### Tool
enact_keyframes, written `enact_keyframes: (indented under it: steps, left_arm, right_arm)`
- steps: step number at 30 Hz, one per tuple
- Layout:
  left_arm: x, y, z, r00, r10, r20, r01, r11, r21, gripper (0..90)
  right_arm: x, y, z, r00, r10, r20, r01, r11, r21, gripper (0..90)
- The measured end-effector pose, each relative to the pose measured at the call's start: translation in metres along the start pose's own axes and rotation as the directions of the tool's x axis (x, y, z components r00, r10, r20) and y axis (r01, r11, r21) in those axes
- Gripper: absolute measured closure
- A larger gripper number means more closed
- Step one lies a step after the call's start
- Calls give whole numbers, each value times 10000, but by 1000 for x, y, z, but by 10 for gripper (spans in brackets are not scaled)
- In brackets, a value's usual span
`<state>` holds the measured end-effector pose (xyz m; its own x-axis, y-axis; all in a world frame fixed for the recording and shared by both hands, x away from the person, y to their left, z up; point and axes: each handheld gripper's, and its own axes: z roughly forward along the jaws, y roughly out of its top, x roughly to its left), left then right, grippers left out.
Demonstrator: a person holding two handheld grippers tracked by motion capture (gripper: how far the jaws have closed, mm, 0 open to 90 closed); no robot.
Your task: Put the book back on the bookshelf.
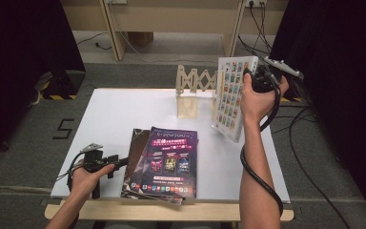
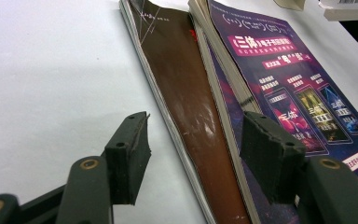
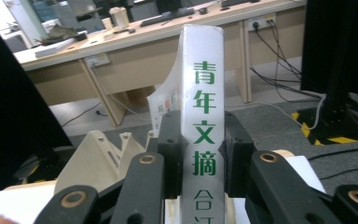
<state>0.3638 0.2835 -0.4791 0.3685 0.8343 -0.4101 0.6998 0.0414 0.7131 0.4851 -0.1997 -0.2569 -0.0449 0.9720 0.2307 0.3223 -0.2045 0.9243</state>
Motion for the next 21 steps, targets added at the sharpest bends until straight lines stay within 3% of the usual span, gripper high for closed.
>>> enact_keyframes:
  steps: [13, 21]
  left_arm:
    - [1, 0, 0, 10000, -26, 27, 26, 10000, 20, 412]
    - [1, 0, -1, 10000, -58, -2, 58, 10000, -42, 412]
  right_arm:
    - [9, 2, 15, 9992, -331, 203, 331, 9995, 15, 740]
    - [5, 5, 22, 9991, -299, 294, 300, 9995, -40, 740]
